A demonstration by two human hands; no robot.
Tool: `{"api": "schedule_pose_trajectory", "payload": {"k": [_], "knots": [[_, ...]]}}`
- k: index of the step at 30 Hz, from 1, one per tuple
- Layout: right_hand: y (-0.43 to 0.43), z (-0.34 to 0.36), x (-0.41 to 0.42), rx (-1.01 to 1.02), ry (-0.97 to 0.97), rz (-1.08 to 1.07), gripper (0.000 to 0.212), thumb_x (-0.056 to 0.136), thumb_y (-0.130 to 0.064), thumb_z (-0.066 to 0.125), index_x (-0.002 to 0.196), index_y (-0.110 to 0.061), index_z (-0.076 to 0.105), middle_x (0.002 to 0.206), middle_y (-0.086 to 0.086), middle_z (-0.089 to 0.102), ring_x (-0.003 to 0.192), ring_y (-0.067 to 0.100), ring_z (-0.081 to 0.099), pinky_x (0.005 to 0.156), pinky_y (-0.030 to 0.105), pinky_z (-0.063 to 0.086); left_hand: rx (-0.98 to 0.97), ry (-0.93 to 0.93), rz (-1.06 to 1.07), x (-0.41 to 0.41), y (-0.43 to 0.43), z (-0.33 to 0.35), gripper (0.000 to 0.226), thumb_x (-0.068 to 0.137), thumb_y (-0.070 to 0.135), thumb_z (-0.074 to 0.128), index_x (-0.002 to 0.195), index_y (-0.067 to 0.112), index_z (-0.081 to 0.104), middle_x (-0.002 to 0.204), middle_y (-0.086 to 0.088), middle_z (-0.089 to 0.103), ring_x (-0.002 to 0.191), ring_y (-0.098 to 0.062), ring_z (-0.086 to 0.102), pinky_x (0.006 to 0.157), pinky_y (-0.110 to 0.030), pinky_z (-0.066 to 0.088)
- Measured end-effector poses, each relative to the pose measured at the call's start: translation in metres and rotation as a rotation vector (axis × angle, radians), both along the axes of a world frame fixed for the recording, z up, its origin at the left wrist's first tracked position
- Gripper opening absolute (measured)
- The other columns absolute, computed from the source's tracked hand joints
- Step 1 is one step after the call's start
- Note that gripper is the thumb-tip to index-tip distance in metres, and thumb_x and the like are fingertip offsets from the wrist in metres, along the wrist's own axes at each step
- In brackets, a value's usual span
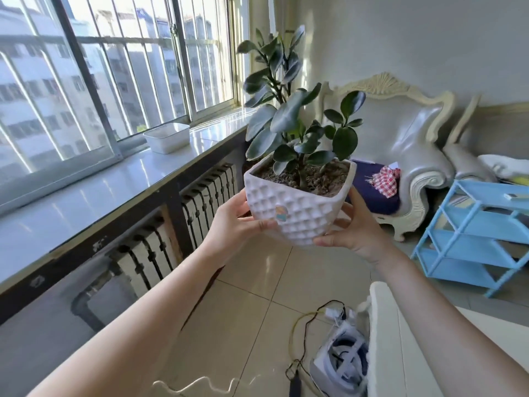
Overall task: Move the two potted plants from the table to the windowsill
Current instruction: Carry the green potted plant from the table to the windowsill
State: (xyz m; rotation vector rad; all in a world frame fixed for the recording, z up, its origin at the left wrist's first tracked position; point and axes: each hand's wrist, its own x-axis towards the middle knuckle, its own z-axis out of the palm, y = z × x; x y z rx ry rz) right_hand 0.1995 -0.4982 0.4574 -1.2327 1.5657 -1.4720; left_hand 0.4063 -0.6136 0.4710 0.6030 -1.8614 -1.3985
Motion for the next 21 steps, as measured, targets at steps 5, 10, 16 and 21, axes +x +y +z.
{"api": "schedule_pose_trajectory", "payload": {"k": [5, 10, 16, 21], "knots": [[-0.063, 0.002, 0.006, 0.001, 0.003, 0.05, 0.135, 0.031, -0.023, 0.09, 0.147, -0.031, 0.02, 0.137, 0.0, 0.051, 0.116, 0.018, 0.059, 0.082, 0.027, 0.057, 0.003, 0.011, 0.056, 0.013, -0.052, 0.0, 0.047, 0.067, 0.007, 0.078, 0.109, 0.022, 0.061, 0.09, 0.019, 0.074, 0.093, -0.001, 0.068, 0.072, -0.012, 0.052], [-0.13, 0.003, 0.005, -0.021, 0.003, 0.091, 0.137, 0.035, -0.017, 0.095, 0.148, -0.032, 0.019, 0.139, 0.004, 0.049, 0.103, 0.012, 0.067, 0.074, 0.032, 0.059, 0.009, 0.026, 0.11, 0.013, -0.108, 0.0, 0.044, 0.066, 0.012, 0.079, 0.103, 0.028, 0.063, 0.09, 0.012, 0.075, 0.09, -0.008, 0.071, 0.072, -0.016, 0.053], [-0.224, 0.005, -0.016, -0.012, 0.012, 0.104, 0.144, 0.027, -0.031, 0.095, 0.147, -0.038, 0.017, 0.132, -0.007, 0.053, 0.113, 0.02, 0.063, 0.089, 0.043, 0.055, -0.016, 0.048, 0.154, 0.0, -0.188, 0.004, 0.046, 0.068, 0.009, 0.077, 0.105, 0.031, 0.062, 0.097, 0.01, 0.074, 0.09, -0.01, 0.071, 0.072, -0.016, 0.054], [-0.297, 0.016, -0.028, -0.001, 0.004, 0.134, 0.142, 0.028, -0.026, 0.093, 0.147, -0.036, 0.016, 0.137, -0.001, 0.05, 0.113, 0.022, 0.062, 0.079, 0.038, 0.057, -0.049, 0.067, 0.186, -0.01, -0.255, 0.016, 0.047, 0.069, 0.003, 0.076, 0.105, 0.028, 0.061, 0.106, 0.005, 0.069, 0.086, -0.003, 0.071, 0.069, -0.012, 0.052]]}}
